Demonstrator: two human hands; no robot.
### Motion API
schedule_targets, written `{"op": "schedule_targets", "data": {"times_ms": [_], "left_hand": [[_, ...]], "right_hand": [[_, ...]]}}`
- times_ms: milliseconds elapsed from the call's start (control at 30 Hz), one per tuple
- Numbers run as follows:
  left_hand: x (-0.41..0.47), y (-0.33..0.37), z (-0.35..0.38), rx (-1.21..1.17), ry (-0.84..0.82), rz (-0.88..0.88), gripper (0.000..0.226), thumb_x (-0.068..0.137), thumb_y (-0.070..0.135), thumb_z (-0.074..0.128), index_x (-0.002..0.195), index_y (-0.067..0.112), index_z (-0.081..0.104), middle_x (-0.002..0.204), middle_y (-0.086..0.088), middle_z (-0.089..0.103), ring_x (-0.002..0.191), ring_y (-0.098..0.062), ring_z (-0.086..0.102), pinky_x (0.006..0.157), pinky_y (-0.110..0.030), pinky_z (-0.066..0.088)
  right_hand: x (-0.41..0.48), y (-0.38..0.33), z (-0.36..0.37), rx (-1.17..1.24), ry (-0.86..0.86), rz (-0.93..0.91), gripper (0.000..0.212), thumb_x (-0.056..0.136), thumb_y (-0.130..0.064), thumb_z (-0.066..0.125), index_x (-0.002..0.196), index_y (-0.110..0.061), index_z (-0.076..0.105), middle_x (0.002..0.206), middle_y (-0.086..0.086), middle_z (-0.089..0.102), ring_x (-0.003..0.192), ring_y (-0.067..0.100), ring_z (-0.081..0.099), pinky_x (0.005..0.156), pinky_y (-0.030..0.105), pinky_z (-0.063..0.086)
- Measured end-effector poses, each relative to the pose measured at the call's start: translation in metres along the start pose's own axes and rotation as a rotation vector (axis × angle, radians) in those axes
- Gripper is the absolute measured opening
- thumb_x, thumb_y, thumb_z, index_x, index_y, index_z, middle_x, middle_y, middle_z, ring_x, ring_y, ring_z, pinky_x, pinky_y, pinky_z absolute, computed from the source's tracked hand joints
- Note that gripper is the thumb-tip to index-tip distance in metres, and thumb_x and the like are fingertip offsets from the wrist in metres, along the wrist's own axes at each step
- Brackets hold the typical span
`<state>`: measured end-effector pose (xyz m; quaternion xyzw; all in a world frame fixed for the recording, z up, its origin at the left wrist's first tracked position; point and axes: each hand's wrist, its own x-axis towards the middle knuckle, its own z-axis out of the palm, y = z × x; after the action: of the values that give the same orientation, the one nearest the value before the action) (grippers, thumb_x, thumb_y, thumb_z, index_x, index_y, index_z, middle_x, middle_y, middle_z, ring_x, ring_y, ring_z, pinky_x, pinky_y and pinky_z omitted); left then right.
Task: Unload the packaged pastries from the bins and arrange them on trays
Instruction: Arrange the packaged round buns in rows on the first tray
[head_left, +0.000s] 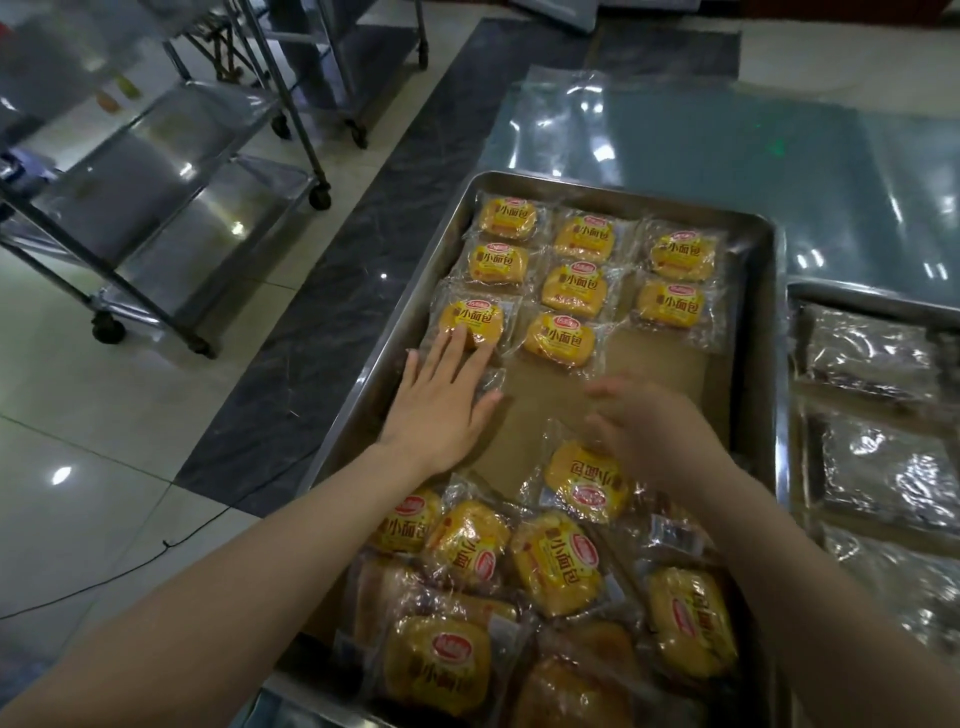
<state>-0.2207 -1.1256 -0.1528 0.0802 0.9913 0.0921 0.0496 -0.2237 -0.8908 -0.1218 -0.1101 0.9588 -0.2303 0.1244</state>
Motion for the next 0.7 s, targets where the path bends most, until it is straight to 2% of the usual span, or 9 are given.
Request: {"op": "schedule_targets", "data": {"times_ms": [67, 100, 200, 267, 367, 433, 500, 600, 700], "left_hand": [[-0.005, 0.001, -0.002, -0.006, 0.022, 0.024, 0.066, 0.089, 0.059, 0.011, 0.148, 0.029, 0.010, 0.157, -0.002, -0.003, 0.139, -0.014, -0.014, 0.111, -0.039, -0.010], [-0.007, 0.002, -0.004, -0.013, 0.030, 0.032, 0.066, 0.089, 0.059, 0.012, 0.148, 0.029, 0.011, 0.157, -0.001, -0.002, 0.140, -0.014, -0.013, 0.111, -0.038, -0.010], [-0.013, 0.005, -0.007, -0.043, 0.038, 0.047, 0.065, 0.090, 0.058, 0.015, 0.148, 0.029, 0.012, 0.157, 0.001, 0.000, 0.140, -0.012, -0.011, 0.112, -0.037, -0.009], [-0.016, 0.008, -0.010, -0.063, 0.031, 0.053, 0.065, 0.090, 0.058, 0.015, 0.147, 0.029, 0.013, 0.157, 0.002, 0.000, 0.141, -0.011, -0.011, 0.113, -0.038, -0.007], [-0.020, 0.010, -0.015, -0.093, 0.029, 0.061, 0.063, 0.089, 0.056, 0.018, 0.147, 0.030, 0.015, 0.157, 0.002, 0.003, 0.140, -0.010, -0.011, 0.114, -0.038, -0.006], [-0.022, 0.012, -0.016, -0.116, 0.018, 0.067, 0.062, 0.089, 0.056, 0.020, 0.146, 0.031, 0.017, 0.157, 0.004, 0.004, 0.140, -0.009, -0.011, 0.114, -0.039, -0.006], [-0.023, 0.014, -0.017, -0.123, 0.007, 0.062, 0.059, 0.091, 0.054, 0.022, 0.146, 0.032, 0.018, 0.157, 0.005, 0.003, 0.140, -0.009, -0.012, 0.115, -0.040, -0.007], [-0.020, 0.016, -0.016, -0.091, -0.004, 0.052, 0.059, 0.091, 0.053, 0.024, 0.146, 0.033, 0.017, 0.156, 0.005, 0.003, 0.141, -0.010, -0.010, 0.114, -0.039, -0.008], [-0.014, 0.015, -0.013, -0.026, 0.000, 0.058, 0.059, 0.091, 0.052, 0.028, 0.146, 0.034, 0.015, 0.157, 0.004, 0.006, 0.142, -0.012, -0.007, 0.112, -0.039, -0.010]], "right_hand": [[-0.010, 0.008, -0.008, -0.023, -0.109, 0.040, 0.037, 0.083, -0.050, 0.062, 0.113, -0.029, 0.060, 0.112, -0.007, 0.061, 0.095, 0.013, 0.057, 0.082, 0.036, 0.051], [-0.014, 0.010, -0.011, -0.056, -0.170, 0.038, 0.045, 0.078, -0.058, 0.062, 0.114, -0.030, 0.059, 0.115, -0.008, 0.058, 0.097, 0.012, 0.055, 0.084, 0.036, 0.050], [-0.021, 0.009, -0.012, -0.180, -0.291, -0.001, 0.070, 0.067, -0.072, 0.062, 0.127, -0.039, 0.050, 0.136, -0.008, 0.044, 0.122, 0.020, 0.042, 0.103, 0.046, 0.037], [-0.024, 0.004, -0.010, -0.209, -0.296, -0.027, 0.060, 0.066, -0.071, 0.064, 0.117, -0.041, 0.053, 0.136, -0.009, 0.042, 0.127, 0.023, 0.037, 0.105, 0.049, 0.029], [-0.025, 0.002, -0.012, -0.066, -0.263, 0.000, 0.041, 0.066, -0.053, 0.078, 0.093, -0.038, 0.051, 0.108, -0.017, 0.051, 0.103, 0.012, 0.051, 0.093, 0.036, 0.045], [-0.028, 0.005, -0.012, 0.124, -0.174, 0.050, 0.039, 0.066, -0.042, 0.082, 0.087, -0.033, 0.050, 0.095, -0.013, 0.058, 0.085, 0.008, 0.058, 0.075, 0.029, 0.053], [-0.032, 0.009, -0.016, 0.374, 0.027, 0.120, 0.042, 0.067, -0.039, 0.082, 0.094, -0.034, 0.049, 0.090, -0.009, 0.063, 0.076, 0.007, 0.064, 0.063, 0.026, 0.055], [-0.030, 0.015, -0.026, 0.731, 0.270, 0.139, 0.072, 0.069, -0.027, 0.084, 0.123, -0.041, 0.039, 0.090, -0.005, 0.069, 0.074, 0.006, 0.069, 0.056, 0.023, 0.055], [-0.020, 0.019, -0.030, 0.813, 0.389, 0.179, 0.099, 0.066, -0.020, 0.086, 0.140, -0.045, 0.025, 0.088, -0.009, 0.069, 0.074, 0.008, 0.069, 0.057, 0.025, 0.057]]}}
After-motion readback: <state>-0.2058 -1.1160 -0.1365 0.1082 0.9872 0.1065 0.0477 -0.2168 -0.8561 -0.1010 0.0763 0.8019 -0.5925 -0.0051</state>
